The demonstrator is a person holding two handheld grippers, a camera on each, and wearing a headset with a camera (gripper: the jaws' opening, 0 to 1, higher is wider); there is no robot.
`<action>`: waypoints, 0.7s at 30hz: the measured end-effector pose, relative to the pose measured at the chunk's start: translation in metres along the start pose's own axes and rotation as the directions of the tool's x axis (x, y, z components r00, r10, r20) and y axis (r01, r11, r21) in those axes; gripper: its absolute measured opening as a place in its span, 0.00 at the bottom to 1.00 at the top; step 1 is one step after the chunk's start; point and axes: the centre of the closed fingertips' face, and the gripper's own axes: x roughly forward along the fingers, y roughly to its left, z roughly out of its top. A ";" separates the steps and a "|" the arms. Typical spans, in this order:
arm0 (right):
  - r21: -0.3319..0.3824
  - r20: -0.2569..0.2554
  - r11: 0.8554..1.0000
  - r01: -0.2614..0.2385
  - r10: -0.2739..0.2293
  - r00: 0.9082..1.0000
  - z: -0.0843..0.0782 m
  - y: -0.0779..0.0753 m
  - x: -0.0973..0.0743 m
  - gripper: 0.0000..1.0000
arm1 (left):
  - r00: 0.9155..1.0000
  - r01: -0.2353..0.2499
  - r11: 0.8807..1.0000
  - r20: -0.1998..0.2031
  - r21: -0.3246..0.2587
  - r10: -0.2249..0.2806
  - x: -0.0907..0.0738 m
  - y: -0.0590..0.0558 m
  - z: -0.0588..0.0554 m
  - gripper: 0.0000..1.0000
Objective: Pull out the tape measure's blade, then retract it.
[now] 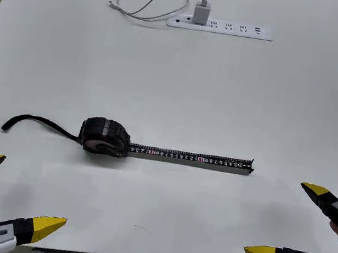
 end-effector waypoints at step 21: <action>0.001 0.002 1.000 -0.001 0.001 1.000 0.002 -0.002 0.000 0.99 | 1.000 -0.013 1.000 0.004 -0.017 0.014 0.011 -0.006 0.008 0.95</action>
